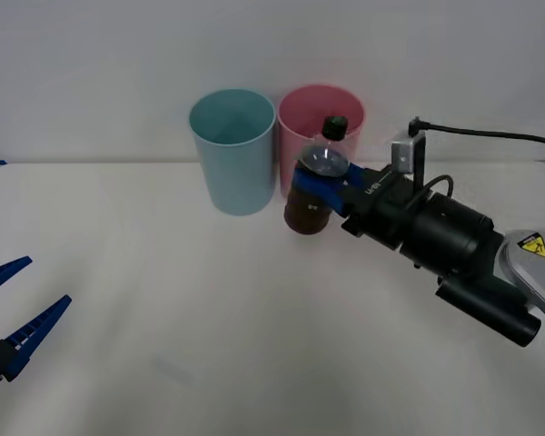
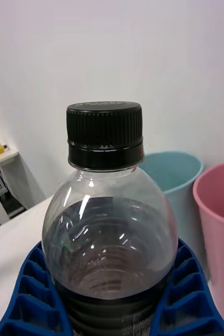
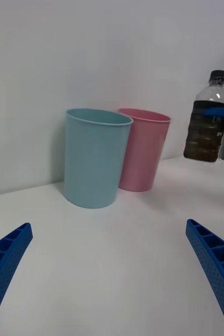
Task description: Grasp the object on the table and drop it into the matching bin: aluminum can to the light blue bin, PET bottle to the pink bin.
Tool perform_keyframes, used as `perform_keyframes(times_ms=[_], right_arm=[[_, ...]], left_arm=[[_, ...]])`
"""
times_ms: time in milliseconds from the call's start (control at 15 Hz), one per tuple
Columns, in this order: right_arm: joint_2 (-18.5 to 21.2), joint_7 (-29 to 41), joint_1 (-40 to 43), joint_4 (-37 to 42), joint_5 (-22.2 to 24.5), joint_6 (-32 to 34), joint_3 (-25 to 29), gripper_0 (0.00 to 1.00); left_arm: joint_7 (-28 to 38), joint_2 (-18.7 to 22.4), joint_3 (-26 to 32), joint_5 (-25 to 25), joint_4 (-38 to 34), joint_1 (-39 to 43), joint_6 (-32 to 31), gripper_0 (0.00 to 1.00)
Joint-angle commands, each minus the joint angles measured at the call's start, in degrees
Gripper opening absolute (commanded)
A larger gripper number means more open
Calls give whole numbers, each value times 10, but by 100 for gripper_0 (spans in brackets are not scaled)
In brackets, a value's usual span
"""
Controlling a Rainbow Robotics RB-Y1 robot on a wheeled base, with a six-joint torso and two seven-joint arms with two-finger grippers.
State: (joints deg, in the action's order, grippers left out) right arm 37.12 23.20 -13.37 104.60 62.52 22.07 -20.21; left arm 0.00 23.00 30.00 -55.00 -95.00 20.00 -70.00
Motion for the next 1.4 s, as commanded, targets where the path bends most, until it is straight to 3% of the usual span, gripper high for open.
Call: perform_keyframes(times_ms=[67, 267, 667, 1133, 1400], right_arm=[[20, 2, 18, 39, -47, 32, 45, 0], [35, 2, 22, 57, -85, 73, 98, 0], [76, 16, -3, 61, -103, 73, 143, 0], [80, 20, -155, -82, -82, 74, 96, 0], [49, 20, -220, -161, -35, 75, 79, 0]], left_arm=[[0, 0, 0, 0, 0, 0, 0, 100], [0, 0, 0, 0, 0, 0, 0, 100], [0, 0, 0, 0, 0, 0, 0, 100], [0, 0, 0, 0, 0, 0, 0, 100], [0, 0, 0, 0, 0, 0, 0, 100]])
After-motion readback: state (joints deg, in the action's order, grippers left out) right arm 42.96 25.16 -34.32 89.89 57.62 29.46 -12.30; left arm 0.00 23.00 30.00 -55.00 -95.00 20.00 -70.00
